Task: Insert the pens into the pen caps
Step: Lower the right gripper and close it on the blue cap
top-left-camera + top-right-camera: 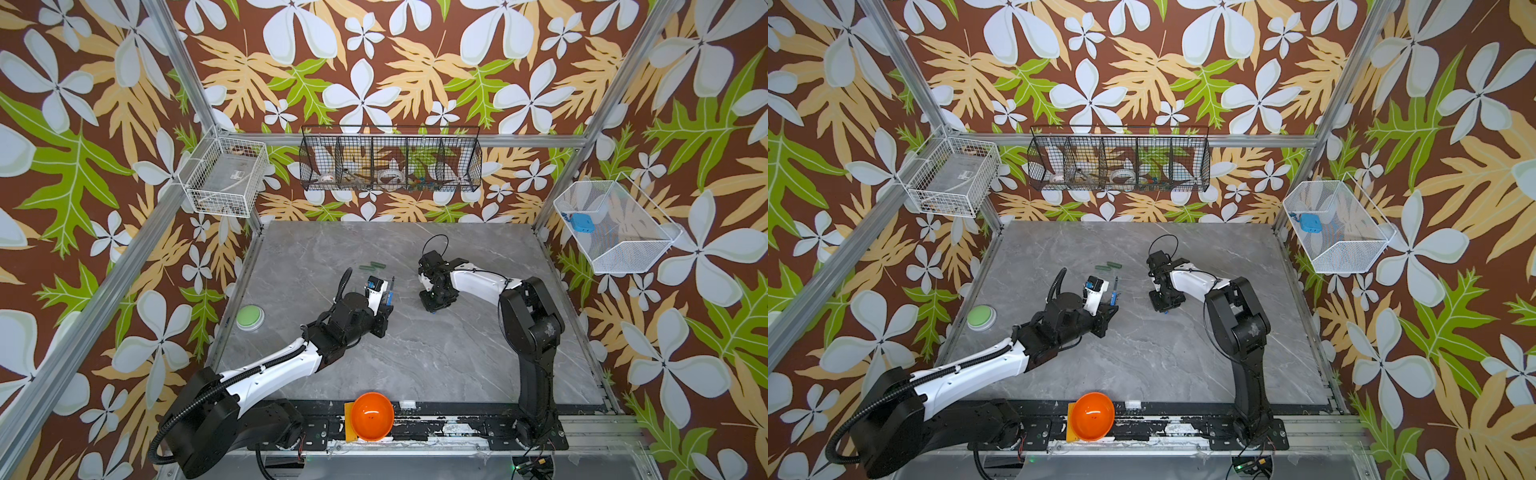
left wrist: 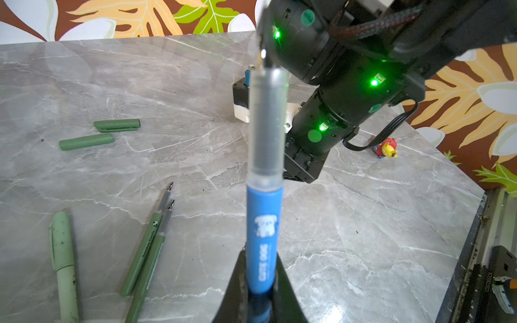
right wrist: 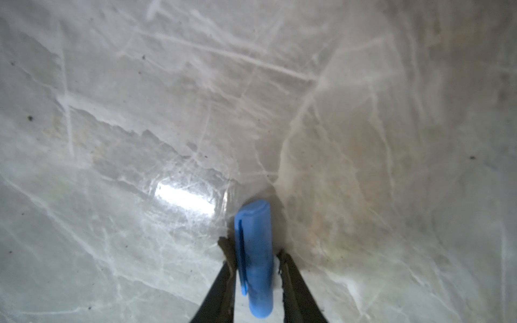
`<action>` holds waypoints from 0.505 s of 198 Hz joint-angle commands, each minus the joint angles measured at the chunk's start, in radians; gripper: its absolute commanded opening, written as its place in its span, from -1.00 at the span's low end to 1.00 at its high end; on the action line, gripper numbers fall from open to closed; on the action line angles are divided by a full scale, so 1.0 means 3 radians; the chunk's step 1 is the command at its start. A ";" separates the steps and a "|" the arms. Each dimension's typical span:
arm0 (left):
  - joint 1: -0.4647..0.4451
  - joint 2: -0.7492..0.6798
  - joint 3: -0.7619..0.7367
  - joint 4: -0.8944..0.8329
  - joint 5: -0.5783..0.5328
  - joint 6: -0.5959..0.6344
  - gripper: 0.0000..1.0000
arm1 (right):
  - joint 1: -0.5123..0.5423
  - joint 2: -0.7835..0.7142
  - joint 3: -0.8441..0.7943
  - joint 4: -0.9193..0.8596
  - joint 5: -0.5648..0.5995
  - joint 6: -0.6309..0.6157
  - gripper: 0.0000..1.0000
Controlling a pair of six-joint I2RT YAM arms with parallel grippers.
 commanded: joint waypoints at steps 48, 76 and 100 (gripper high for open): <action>0.0010 0.0038 -0.0033 0.0220 0.0092 -0.0041 -1.00 | 0.0045 0.0203 0.0021 -0.0054 0.0066 -0.0127 -0.30; 0.0010 0.0025 -0.0051 0.0240 0.0097 -0.0054 -1.00 | 0.0046 0.0186 -0.0028 -0.0039 0.0063 -0.0135 -0.49; 0.0010 0.0024 -0.0071 0.0312 0.0101 -0.0029 -1.00 | 0.0045 0.0096 -0.0074 0.0046 -0.0013 -0.0132 -0.63</action>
